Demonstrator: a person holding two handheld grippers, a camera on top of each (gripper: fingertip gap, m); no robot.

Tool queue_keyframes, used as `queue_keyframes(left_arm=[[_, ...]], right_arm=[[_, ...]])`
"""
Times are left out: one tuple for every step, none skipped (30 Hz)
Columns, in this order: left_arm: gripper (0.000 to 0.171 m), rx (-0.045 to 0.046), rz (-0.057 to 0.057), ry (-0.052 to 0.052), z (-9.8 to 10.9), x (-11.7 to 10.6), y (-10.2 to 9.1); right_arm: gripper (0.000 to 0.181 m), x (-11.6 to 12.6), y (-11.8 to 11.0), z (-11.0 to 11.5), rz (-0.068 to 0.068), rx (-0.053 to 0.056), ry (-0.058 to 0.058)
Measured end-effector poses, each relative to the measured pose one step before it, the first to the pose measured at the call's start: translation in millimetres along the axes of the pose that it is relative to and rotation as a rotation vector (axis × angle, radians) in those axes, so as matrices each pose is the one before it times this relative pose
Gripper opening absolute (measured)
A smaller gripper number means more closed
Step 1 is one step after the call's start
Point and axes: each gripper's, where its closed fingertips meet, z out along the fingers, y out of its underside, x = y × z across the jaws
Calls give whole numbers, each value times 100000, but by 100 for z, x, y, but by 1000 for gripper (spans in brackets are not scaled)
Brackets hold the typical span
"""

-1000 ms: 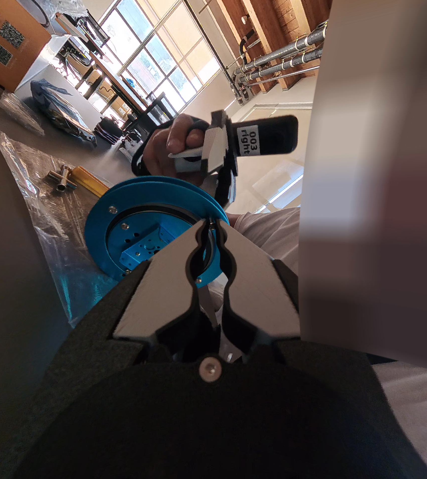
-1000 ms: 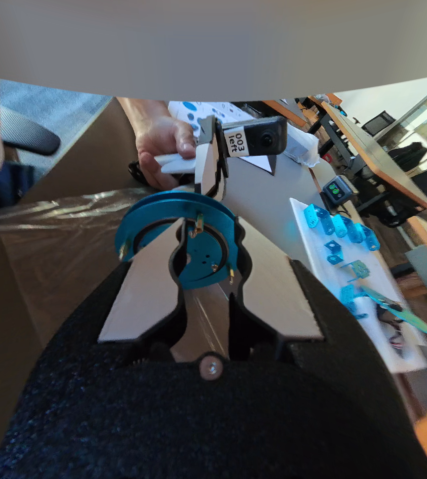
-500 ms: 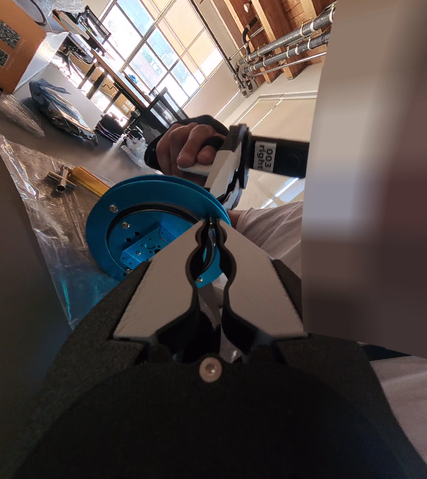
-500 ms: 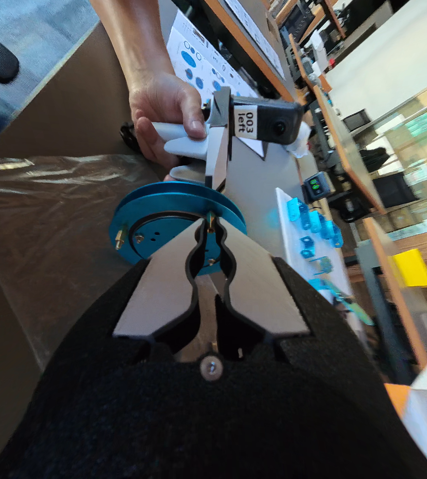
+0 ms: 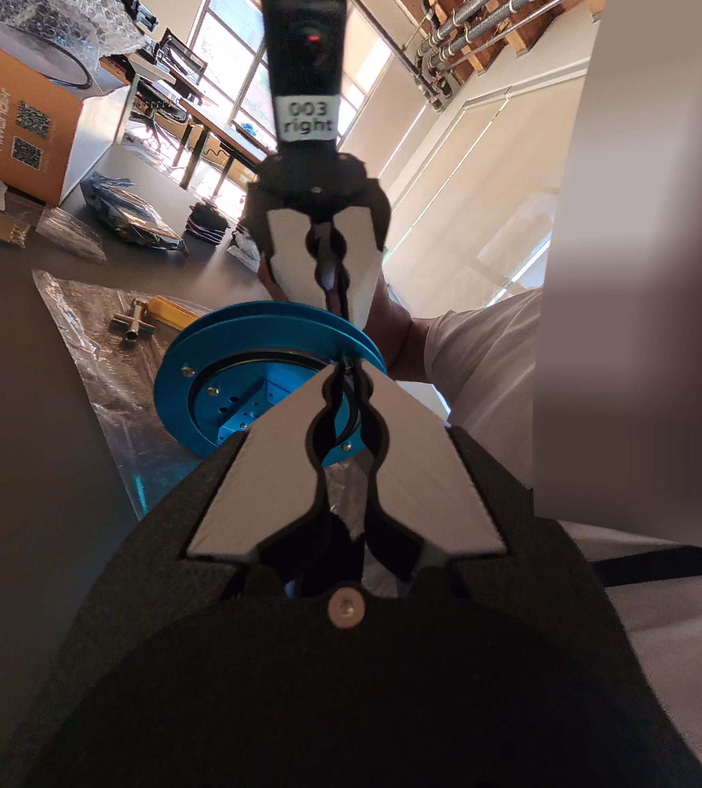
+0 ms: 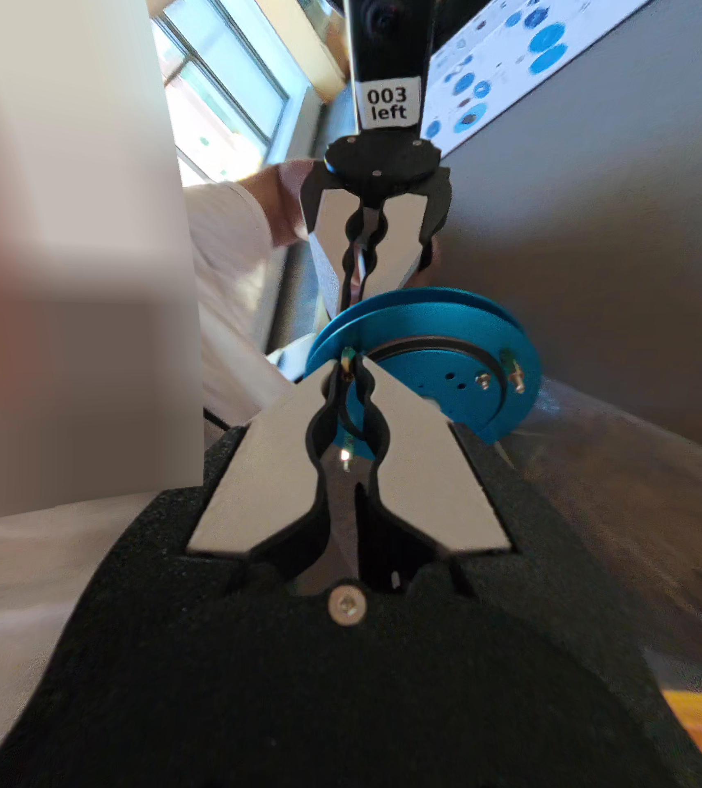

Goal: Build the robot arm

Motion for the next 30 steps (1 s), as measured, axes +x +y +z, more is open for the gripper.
queue_keyframes(left_arm=[[3, -156, 369, -246, 45, 22, 11], [3, 30, -540, 148, -3, -10, -6], [2, 511, -960, 21, -34, -93, -60], [3, 583, -1098, 22, -59, -103, -89], [3, 298, -925, 177, -77, -69, -83], [3, 326, -595, -55, -85, -71, -85], [2, 149, -662, -93, -81, -39, -35], [3, -25, -887, 219, -52, 4, 4], [3, 149, -806, -2, -52, -10, -2], [3, 73, -660, -13, -20, -6, -3], [3, -125, -694, 155, 1, 24, 5], [3, -15, -568, -28, 2, -11, 1], [3, -51, -661, 33, 14, 10, -1], [3, -129, -739, 161, 14, 14, 19], [3, 77, -207, -92, 14, 17, 4], [3, -283, 93, 146, 33, 49, 48], [3, -243, 174, 105, 37, 58, 21], [3, 16, 333, -222, 22, 26, -9], [3, -497, 521, -85, 31, 56, 74], [3, -255, 665, -352, 41, 14, 44], [3, -514, 688, -155, 59, 54, 92], [2, -458, 694, 62, 86, 92, 104], [2, 30, 495, -257, 31, 12, 15], [2, 226, 156, -165, -42, -38, -64], [2, 323, 106, -204, -110, -84, -105], [2, 392, 516, -658, -121, -105, -122], [2, -239, 1131, -486, -22, -5, -5], [2, -561, 1703, -461, 19, 68, 52], [2, -394, 1831, -803, 45, 50, 42], [2, -313, 1316, -503, 16, 39, 8]], right_arm=[[5, -86, 6, -28, 5932, 1323, -5117], [5, -70, -7, -14, 2729, 741, -3634], [5, 41, -63, -2, -3217, 361, -846], [6, 133, -42, -35, -8882, -596, 1671], [12, 490, 0, -99, -13136, -1835, 5693], [26, 956, -89, -207, -15622, -1712, 10571], [28, 303, 18, -218, -17062, -1655, 8076], [23, -318, -121, -211, -16187, -454, 4906], [16, 39, -379, -217, -13500, 794, 7304], [16, -83, -425, -146, -10968, 871, 5995], [15, -76, -354, -83, -9325, -10, 5013], [16, 2, -42, 65, -8154, -2200, 4648], [19, -104, -100, 96, -6729, -1921, 3456], [19, -137, -154, 111, -6261, -1302, 2910], [18, -204, 140, 220, -5755, -3032, 1942], [12, -168, 313, 272, -5008, -3684, 1701], [9, 21, 283, 228, -4035, -3083, 2519], [4, 21, -86, 2, -2431, -532, 1665], [4, -59, -77, -68, -40, -331, -553], [4, -53, -13, -38, 2910, -466, -2148], [4, -115, -91, -85, 4871, 485, -3601], [4, -151, -96, -112, 5397, 1297, -4085], [4, -55, 10, -43, 5942, 1003, -3519], [4, 30, 32, 41, 7052, 634, -3283], [4, 59, 44, 107, 9019, 531, -3681], [4, 96, 77, 133, 12371, -50, -4949], [3, -31, -3, 45, 12322, 481, -5700], [4, -159, 57, 6, 11694, 607, -6115], [4, -142, 30, -18, 12849, 196, -5945], [4, -150, 86, 15, 11914, -9, -5113]])
